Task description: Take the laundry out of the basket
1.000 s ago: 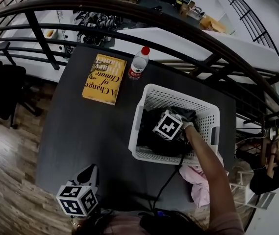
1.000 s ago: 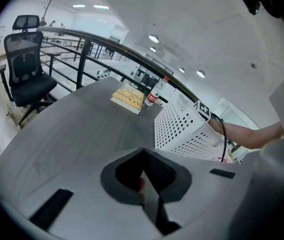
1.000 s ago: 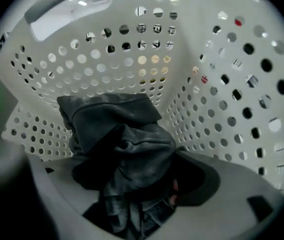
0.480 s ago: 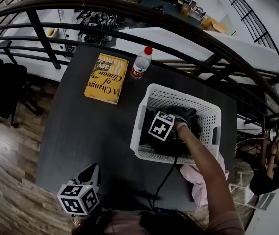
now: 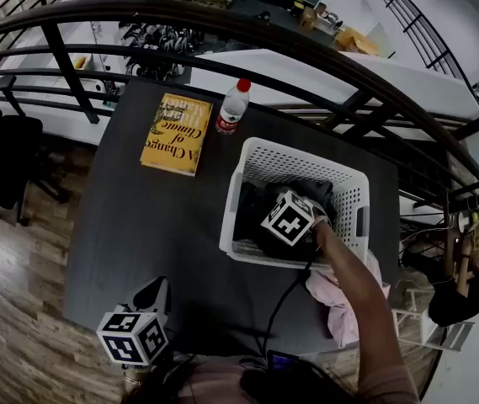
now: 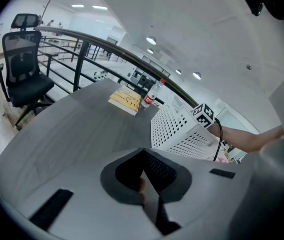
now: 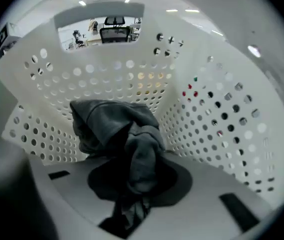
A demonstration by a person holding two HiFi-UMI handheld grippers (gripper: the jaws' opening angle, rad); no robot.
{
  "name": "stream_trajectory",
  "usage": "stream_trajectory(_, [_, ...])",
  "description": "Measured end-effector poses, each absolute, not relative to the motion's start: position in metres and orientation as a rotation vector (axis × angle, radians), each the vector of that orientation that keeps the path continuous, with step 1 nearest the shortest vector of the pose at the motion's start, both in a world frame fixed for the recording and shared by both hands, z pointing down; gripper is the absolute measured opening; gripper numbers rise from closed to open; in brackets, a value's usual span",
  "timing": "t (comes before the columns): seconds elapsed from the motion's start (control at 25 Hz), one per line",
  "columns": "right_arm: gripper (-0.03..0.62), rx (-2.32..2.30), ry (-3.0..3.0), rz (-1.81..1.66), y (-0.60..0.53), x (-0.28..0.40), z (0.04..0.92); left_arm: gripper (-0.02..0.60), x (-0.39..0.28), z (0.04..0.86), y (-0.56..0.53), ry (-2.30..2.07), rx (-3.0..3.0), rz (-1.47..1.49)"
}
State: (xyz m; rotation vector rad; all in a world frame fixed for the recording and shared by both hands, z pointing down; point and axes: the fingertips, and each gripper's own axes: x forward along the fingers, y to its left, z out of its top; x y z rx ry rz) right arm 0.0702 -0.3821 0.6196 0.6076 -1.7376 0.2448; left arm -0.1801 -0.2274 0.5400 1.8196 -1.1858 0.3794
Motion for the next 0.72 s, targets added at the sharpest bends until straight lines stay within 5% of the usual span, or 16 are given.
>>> stream_trajectory(0.72, [0.096, 0.967, -1.865, 0.190, -0.373, 0.101, 0.511, -0.003, -0.156, 0.513, -0.217, -1.124, 1.934, 0.405])
